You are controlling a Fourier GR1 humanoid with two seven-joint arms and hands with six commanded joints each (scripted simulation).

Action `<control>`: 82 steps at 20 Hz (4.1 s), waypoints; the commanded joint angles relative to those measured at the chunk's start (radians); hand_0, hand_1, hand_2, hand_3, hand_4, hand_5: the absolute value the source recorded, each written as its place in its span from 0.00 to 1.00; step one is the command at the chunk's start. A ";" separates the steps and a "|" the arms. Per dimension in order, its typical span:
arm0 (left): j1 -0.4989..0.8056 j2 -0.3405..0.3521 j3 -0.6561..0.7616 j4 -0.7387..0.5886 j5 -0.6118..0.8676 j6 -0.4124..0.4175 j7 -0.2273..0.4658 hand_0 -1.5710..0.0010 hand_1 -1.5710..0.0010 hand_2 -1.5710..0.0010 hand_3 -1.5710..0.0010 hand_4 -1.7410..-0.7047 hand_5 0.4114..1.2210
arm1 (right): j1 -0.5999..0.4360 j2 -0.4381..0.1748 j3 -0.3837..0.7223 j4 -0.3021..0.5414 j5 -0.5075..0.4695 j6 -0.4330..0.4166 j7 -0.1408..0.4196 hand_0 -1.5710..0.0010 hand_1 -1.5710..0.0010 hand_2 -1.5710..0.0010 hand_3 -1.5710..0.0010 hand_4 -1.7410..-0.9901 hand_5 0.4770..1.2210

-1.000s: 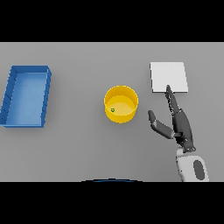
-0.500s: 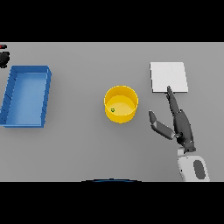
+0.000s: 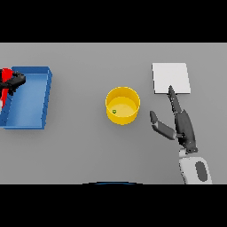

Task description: Pick up the red beaker and tilt it to pour out 1 green nut into yellow bowl. Pick up the yellow bowl and place it on the metallic measuring scale.

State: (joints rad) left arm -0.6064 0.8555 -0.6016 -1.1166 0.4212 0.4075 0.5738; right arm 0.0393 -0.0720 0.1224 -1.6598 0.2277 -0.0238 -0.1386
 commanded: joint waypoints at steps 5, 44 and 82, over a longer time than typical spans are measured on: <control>0.054 0.054 -0.001 -0.070 0.062 -0.168 -0.083 0.59 0.64 0.66 0.71 0.89 0.32 | 0.015 -0.004 -0.001 0.011 -0.004 0.005 -0.029 1.00 1.00 1.00 1.00 0.79 0.27; 0.024 0.013 0.000 -0.003 0.003 -0.114 -0.196 1.00 1.00 1.00 1.00 0.98 0.34 | -0.701 -0.322 0.581 0.445 0.694 0.456 -0.095 1.00 1.00 1.00 1.00 0.64 0.32; 0.048 0.040 0.002 -0.048 0.011 -0.122 -0.211 1.00 1.00 1.00 1.00 0.99 0.34 | -0.736 -0.415 0.453 0.323 0.588 0.556 0.000 0.00 0.00 0.05 0.26 0.00 1.00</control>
State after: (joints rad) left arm -0.5580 0.8955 -0.5997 -1.1645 0.4322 0.2855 0.3628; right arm -0.6973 -0.4874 0.5752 -1.3369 0.8164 0.5325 -0.1394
